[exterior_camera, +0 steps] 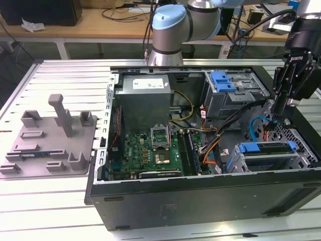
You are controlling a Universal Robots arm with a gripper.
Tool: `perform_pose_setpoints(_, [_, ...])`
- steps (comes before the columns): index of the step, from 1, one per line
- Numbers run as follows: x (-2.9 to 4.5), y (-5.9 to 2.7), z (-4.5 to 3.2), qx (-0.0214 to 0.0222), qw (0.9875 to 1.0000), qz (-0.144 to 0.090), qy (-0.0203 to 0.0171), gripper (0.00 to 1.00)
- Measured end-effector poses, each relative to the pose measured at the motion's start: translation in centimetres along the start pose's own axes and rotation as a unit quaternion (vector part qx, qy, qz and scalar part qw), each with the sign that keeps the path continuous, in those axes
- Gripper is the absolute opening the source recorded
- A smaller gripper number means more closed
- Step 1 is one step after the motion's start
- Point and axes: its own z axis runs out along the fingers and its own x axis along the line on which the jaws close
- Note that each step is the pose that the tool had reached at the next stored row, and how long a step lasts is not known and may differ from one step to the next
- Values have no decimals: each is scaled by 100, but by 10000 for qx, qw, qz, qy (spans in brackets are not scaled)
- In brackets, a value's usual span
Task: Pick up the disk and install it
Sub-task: 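Insert the first disk wire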
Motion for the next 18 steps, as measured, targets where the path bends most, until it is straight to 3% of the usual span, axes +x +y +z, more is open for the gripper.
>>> perform_pose_setpoints(9, [-26,-3,59,0,10000,2,1,42])
perform_pose_setpoints(10, [-26,0,62,-1,10000,2,1,40])
perform_pose_setpoints(11, [-27,2,64,0,10000,1,2,27])
perform_pose_setpoints(12, [-27,2,64,1,10000,1,4,20])
perform_pose_setpoints(18, [-27,5,66,0,10000,2,5,20])
